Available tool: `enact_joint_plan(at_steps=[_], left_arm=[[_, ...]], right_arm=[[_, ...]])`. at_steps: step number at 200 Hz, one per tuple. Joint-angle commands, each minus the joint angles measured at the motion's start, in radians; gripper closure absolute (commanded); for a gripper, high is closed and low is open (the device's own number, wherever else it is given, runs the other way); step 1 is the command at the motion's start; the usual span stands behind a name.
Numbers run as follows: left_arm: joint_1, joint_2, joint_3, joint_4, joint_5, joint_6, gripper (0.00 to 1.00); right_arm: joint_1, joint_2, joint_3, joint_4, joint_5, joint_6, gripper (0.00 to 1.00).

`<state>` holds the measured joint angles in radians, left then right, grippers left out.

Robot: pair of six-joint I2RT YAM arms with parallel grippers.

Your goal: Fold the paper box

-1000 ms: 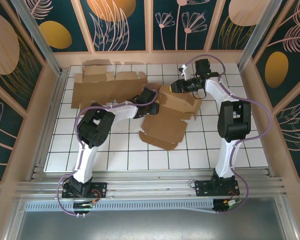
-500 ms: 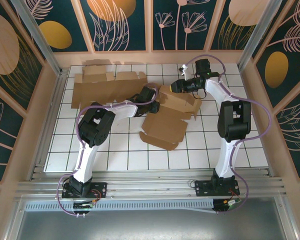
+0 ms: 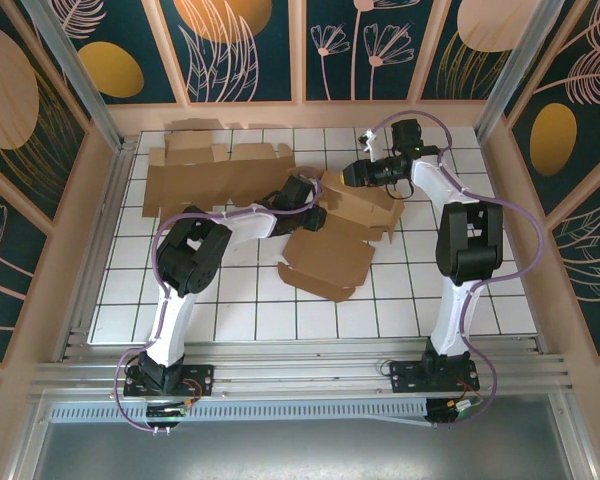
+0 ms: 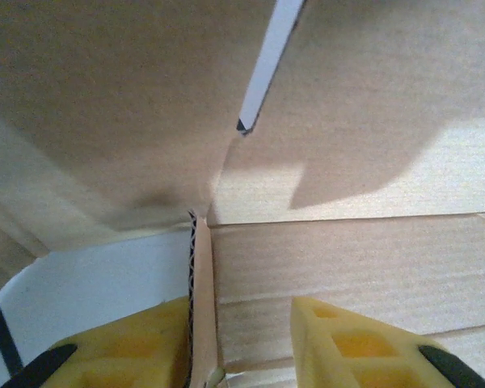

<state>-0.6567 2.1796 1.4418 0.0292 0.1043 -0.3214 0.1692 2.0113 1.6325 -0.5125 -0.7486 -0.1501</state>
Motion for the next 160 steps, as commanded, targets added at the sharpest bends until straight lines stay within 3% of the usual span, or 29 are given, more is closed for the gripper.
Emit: enact_joint_plan(at_steps=[1, 62, 92, 133, 160], left_arm=[[-0.04, -0.016, -0.047, 0.072, 0.086, 0.006, 0.64], [-0.041, -0.133, -0.256, 0.408, 0.261, -0.084, 0.63], [-0.041, -0.126, -0.269, 0.45, 0.295, -0.09, 0.63], [-0.039, -0.248, -0.337, 0.448, 0.152, -0.09, 0.58], [-0.037, -0.352, -0.328, 0.318, -0.005, -0.062, 0.54]], right_arm=[[0.005, -0.006, -0.03, -0.038, 0.068, 0.009, 0.49], [0.005, -0.018, -0.036, -0.026, 0.087, 0.018, 0.49], [0.005, -0.022, -0.034, -0.027, 0.093, 0.02, 0.49], [0.004, -0.05, -0.063, -0.017, 0.098, 0.015, 0.49], [0.008, -0.1, -0.122, 0.02, 0.094, 0.02, 0.49]])
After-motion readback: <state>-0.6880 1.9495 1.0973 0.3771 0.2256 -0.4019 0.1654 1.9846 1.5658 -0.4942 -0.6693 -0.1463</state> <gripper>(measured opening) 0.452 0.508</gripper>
